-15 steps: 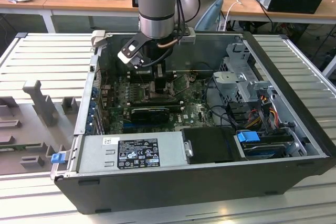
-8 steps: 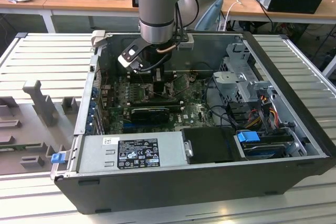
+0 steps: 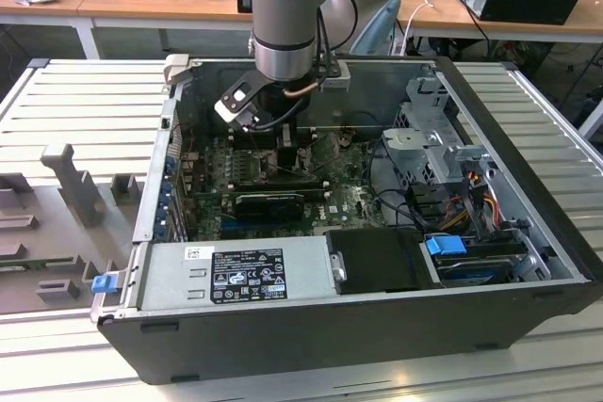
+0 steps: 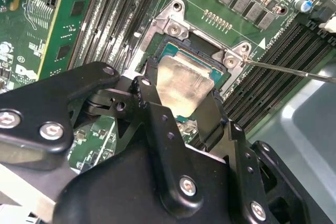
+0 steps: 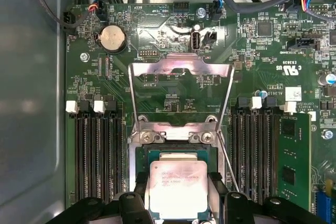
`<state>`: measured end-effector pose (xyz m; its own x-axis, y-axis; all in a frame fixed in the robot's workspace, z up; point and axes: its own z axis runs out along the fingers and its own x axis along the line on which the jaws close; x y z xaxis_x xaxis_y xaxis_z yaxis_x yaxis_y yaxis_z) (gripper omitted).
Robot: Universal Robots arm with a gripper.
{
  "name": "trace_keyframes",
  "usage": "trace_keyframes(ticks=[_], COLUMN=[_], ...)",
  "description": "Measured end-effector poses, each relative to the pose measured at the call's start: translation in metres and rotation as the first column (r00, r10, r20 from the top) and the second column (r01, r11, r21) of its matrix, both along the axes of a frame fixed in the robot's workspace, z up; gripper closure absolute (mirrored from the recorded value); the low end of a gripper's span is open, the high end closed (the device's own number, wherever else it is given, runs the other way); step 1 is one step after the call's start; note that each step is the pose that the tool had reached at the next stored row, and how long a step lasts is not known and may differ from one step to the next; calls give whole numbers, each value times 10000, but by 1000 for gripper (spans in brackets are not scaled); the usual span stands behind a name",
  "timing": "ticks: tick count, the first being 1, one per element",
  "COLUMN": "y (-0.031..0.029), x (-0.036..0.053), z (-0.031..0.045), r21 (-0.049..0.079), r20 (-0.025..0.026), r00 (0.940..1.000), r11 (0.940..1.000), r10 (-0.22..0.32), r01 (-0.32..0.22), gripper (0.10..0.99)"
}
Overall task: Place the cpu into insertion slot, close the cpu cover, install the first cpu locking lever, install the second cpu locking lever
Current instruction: 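Place the cpu into insertion slot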
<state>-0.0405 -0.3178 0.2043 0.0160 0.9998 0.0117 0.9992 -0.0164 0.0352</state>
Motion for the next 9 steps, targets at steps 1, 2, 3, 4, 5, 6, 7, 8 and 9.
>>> trace_keyframes(ticks=[1,2,3,4,5,6,7,8,9], y=[2,4,4,4,4,4,4,4,4], x=[1,2,2,2,2,2,2,2,2], z=[-9,-23,-31,-31,-32,-32,-32,-33,-33], r21=[-1,-2,-2,-4,-4,-3,-3,-2,-3], r20=[-3,-5,-8,-9,-9,-8,-8,-7,-8], r00=[10000,10000,10000,10000,10000,10000,10000,10000,10000], r11=[10000,10000,10000,10000,10000,10000,10000,10000,10000], r10=[-2,-1,0,0,0,0,0,-1,0], r01=[2,1,0,0,0,0,0,1,0], gripper=[557,557,557,557,557,557,557,545,545])
